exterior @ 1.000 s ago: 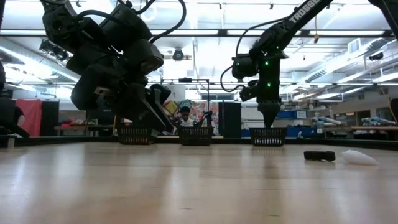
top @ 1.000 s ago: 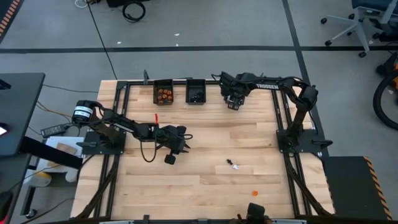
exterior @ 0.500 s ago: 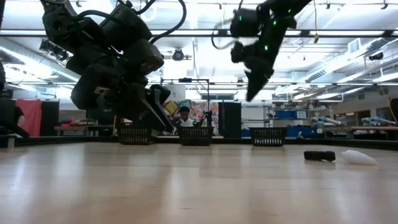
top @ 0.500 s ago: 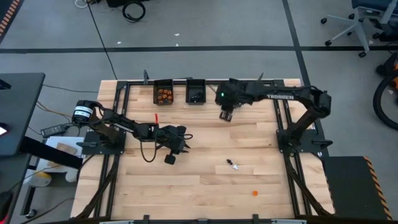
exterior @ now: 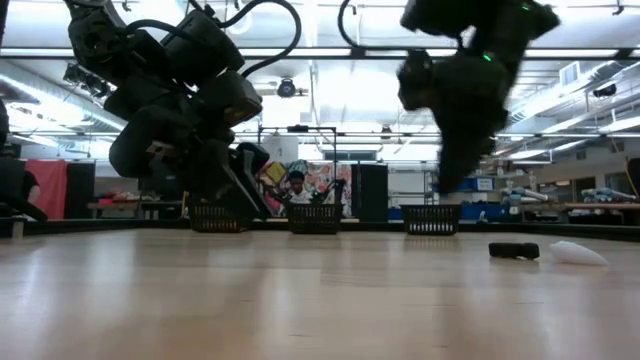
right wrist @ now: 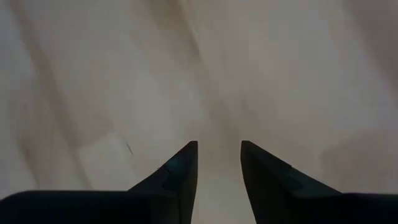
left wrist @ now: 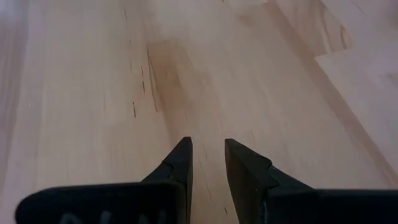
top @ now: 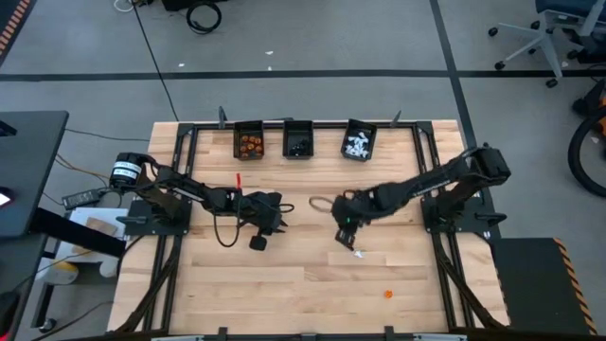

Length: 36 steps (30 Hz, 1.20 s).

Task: Sort Halloween decoration
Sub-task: Put the orange pumpkin toy into the left black basket

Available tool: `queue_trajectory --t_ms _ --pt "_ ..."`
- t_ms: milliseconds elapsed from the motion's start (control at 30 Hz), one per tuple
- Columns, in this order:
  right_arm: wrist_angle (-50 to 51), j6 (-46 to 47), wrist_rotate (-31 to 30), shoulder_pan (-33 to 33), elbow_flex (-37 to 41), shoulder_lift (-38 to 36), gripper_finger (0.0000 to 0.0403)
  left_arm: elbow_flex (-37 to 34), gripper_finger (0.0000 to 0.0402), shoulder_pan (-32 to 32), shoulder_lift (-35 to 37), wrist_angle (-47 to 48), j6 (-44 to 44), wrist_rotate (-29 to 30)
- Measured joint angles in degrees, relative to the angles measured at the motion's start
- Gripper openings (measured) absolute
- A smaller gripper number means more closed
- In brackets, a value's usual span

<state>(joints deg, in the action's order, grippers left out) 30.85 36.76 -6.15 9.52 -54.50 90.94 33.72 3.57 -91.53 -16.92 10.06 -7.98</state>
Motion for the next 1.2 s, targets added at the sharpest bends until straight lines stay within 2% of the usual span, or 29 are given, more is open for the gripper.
queue_trajectory --t_ms 133,367,433,567,700,1033,1200 --pt "0.2 6.0 0.7 5.4 -0.5 4.9 0.0134 0.0 0.0073 0.0 0.0 -0.5 0.0 0.0" --pt "8.6 12.4 -6.6 14.2 -6.7 6.4 0.0135 0.0 0.0073 -0.2 0.0 -0.5 -0.3 0.0" --pt "10.0 11.5 -4.7 16.6 -8.3 6.2 0.0135 0.0 0.0073 -0.2 0.0 -0.4 -0.3 0.0" --pt "11.3 8.9 2.9 21.8 -10.4 6.3 0.0135 0.0 0.0073 -0.2 0.0 -0.4 0.0 0.0" --pt "16.7 13.1 11.3 24.9 -12.0 6.4 0.0138 0.0 0.0073 -0.2 0.0 -0.9 0.0 0.0" --pt "16.9 25.0 11.8 32.8 -12.2 6.6 0.0171 0.0 0.0073 -0.2 0.0 -5.3 4.1 0.0" --pt "18.3 24.7 12.8 36.2 -14.0 11.9 0.0182 0.0 0.0073 -0.9 0.0 -6.4 7.2 0.0"
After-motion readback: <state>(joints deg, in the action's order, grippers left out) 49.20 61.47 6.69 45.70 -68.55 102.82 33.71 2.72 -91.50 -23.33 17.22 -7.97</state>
